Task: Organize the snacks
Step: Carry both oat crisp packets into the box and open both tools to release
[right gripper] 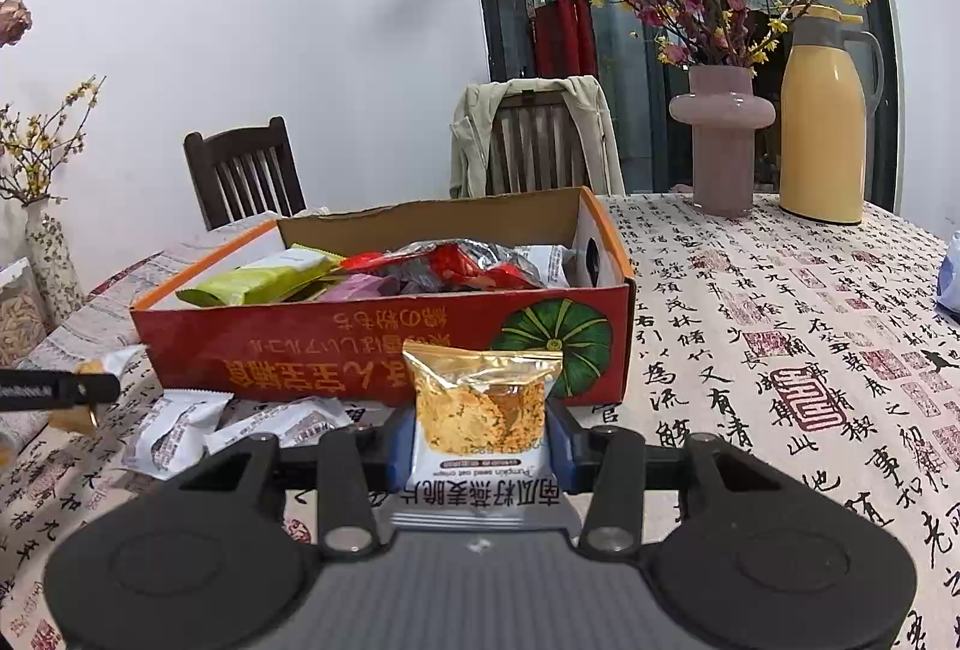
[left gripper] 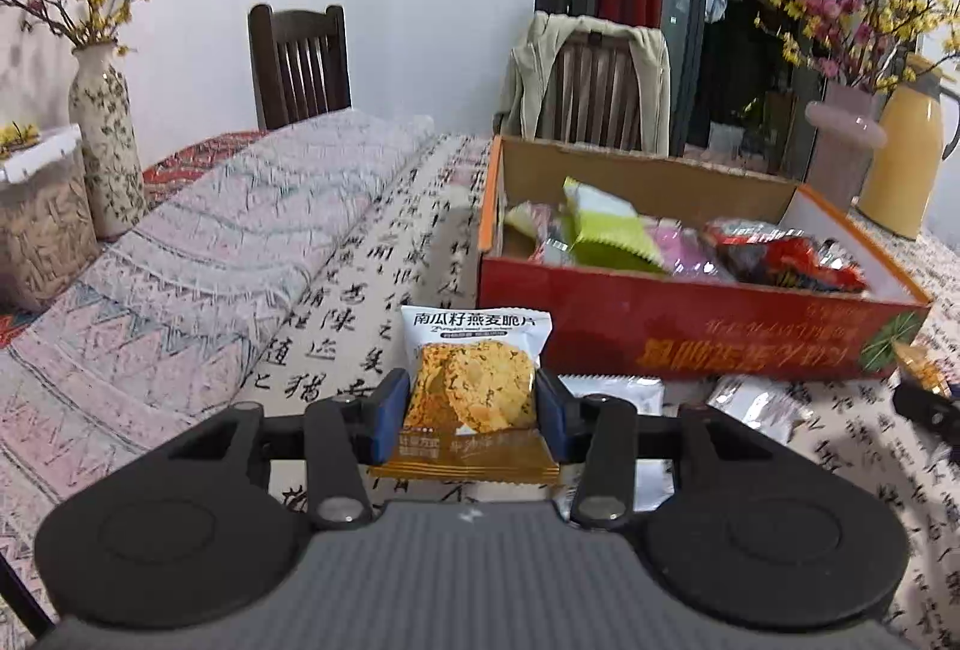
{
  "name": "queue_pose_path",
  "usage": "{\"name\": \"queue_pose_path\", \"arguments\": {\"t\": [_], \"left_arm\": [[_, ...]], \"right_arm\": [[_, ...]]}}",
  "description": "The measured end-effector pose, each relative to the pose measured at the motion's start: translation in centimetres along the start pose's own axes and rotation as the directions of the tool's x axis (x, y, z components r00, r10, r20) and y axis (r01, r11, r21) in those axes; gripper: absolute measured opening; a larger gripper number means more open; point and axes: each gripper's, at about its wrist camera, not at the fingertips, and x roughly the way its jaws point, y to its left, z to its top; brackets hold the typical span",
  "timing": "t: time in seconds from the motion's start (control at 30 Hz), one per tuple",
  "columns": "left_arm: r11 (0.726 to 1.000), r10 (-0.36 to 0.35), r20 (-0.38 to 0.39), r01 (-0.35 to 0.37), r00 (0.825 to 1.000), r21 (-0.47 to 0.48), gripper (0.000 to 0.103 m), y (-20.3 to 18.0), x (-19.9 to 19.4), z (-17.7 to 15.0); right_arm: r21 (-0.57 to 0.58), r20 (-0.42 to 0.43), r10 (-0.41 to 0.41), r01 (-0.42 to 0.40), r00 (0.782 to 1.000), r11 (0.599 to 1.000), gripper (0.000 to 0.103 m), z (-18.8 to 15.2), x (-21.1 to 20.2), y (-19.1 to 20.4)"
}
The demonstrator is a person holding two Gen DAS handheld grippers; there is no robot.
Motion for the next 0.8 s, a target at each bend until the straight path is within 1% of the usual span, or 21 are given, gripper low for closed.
{"name": "queue_pose_path", "arguments": {"t": [0.2, 0.33, 0.6, 0.7, 0.8], "left_arm": [[0.999, -0.036, 0.048, 0.036, 0.998, 0.001, 0.046, -1.2, -2.2, 0.5], [0.999, -0.053, 0.072, 0.052, 0.996, 0.006, 0.046, -2.0, -3.2, 1.1], [0.997, -0.082, 0.115, 0.080, 0.990, 0.020, 0.046, -3.6, -4.3, 3.0], [0.995, -0.098, 0.126, 0.097, 0.987, 0.017, 0.046, -4.3, -4.4, 3.8], [0.993, -0.116, 0.139, 0.114, 0.984, 0.022, 0.046, -5.1, -4.3, 4.7]], "right_arm": [[-0.013, 0.024, -0.006, 0.006, 1.000, 1.000, 0.043, 0.0, -0.4, 0.4], [-0.038, 0.056, -0.014, 0.016, 0.998, 0.999, 0.043, 0.5, -1.2, 1.0], [-0.057, 0.132, -0.003, 0.011, 0.991, 0.998, 0.043, 3.4, -3.1, 1.9], [-0.065, 0.156, -0.004, 0.014, 0.988, 0.998, 0.043, 4.7, -3.2, 2.2], [-0.072, 0.162, -0.008, 0.019, 0.987, 0.997, 0.043, 5.9, -2.9, 2.4]]}}
